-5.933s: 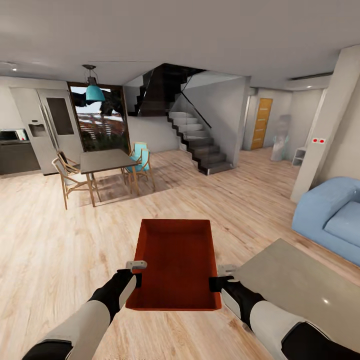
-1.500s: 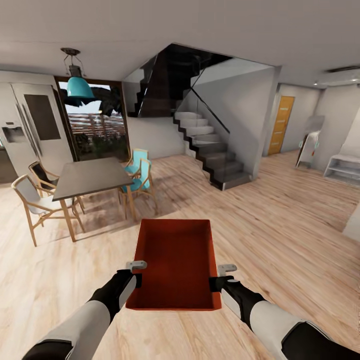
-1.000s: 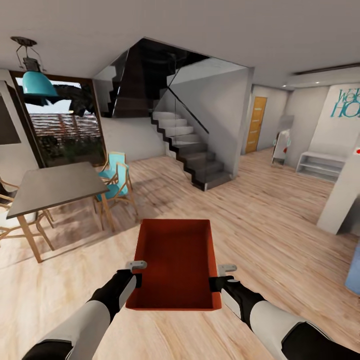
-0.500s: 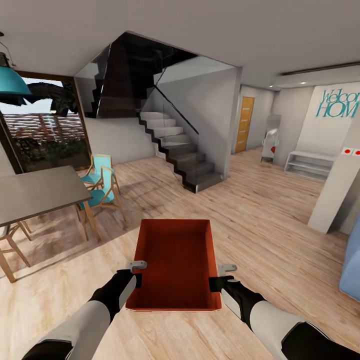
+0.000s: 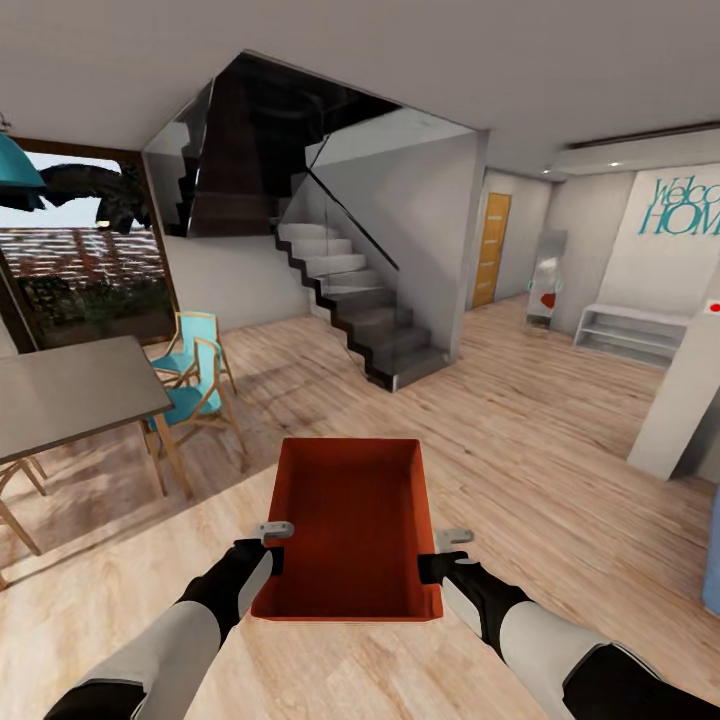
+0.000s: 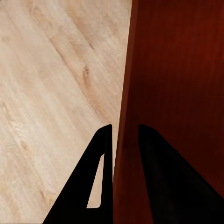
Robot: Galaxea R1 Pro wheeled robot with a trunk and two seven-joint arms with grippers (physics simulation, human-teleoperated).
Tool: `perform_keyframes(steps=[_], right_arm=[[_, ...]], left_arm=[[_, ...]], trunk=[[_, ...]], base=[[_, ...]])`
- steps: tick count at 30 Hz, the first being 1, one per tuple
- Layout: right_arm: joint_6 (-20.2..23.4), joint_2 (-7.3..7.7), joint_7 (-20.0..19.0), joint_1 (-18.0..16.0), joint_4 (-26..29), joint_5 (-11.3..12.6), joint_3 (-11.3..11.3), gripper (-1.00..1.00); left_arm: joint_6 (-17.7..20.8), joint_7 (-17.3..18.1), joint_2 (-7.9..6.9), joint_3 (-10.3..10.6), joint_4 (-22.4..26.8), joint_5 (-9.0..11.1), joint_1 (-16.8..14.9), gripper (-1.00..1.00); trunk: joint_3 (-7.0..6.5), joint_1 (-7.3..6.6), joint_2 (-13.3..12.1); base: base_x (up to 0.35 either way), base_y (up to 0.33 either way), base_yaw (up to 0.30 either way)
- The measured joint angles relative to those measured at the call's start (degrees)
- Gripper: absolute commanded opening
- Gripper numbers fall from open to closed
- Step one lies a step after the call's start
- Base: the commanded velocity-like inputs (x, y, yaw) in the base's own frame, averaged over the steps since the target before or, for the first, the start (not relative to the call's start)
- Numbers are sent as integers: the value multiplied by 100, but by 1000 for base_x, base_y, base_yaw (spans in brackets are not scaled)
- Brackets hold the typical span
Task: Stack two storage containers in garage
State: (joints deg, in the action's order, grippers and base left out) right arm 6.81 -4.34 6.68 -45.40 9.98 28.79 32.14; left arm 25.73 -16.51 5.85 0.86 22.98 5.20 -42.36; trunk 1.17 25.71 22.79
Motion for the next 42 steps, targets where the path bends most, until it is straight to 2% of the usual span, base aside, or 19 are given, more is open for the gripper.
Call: perform_keyframes(steps=[23, 42], right_arm=[[-17, -3, -2, 0, -10, 0, -2, -100], [-18, -3, -3, 0, -13, 0, -4, -100]], left_arm=[[-7, 2, 0, 1, 1, -3, 0, -100], [-7, 2, 1, 0, -2, -6, 0, -100]], trunk=[[0, 0, 0], [0, 0, 0]], base=[[322, 0, 0], [322, 0, -226]])
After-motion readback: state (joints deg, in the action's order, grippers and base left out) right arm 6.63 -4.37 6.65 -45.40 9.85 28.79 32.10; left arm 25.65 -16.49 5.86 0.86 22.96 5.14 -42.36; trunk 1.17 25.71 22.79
